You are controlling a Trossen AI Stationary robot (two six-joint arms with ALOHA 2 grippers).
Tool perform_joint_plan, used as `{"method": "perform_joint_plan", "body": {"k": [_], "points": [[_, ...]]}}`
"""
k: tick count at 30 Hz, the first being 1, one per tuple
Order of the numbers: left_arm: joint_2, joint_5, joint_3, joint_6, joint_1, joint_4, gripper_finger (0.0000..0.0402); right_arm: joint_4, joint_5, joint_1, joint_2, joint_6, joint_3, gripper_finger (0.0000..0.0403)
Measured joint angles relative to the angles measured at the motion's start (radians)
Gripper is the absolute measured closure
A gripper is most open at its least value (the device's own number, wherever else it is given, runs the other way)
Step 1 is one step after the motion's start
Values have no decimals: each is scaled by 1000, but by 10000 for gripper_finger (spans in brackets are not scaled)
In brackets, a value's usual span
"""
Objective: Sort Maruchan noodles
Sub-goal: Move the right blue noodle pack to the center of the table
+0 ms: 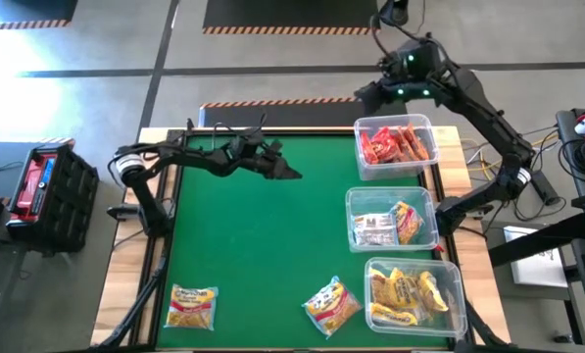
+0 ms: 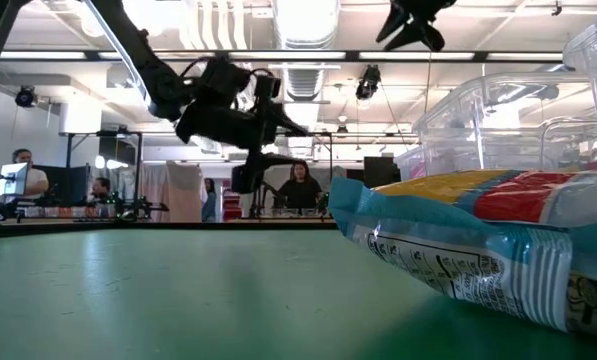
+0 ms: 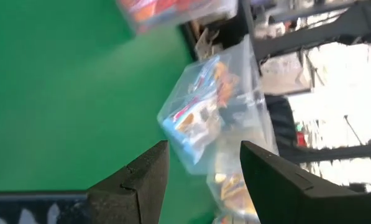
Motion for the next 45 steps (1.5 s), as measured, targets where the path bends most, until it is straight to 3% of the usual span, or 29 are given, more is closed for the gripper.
{"method": "perform_joint_plan", "body": {"k": [11,19,26,33,40,45], "points": [[-25,-389,0,-206,-100,454,221,-243,-51,0,0,-123,-46,284],[-29,-478,0,-249,-224,480,221,-190,-388,56,0,-63,-108,284],[-29,-506,0,-213,-366,480,221,-187,-343,272,0,-69,-109,284],[-32,-419,-4,-221,-546,389,221,-189,-177,528,0,-58,-111,284],[-34,-357,-10,-184,-722,100,221,-190,-182,750,4,17,-139,284],[-32,-431,-10,-204,-808,-49,221,-122,-184,925,5,145,-228,284]]}}
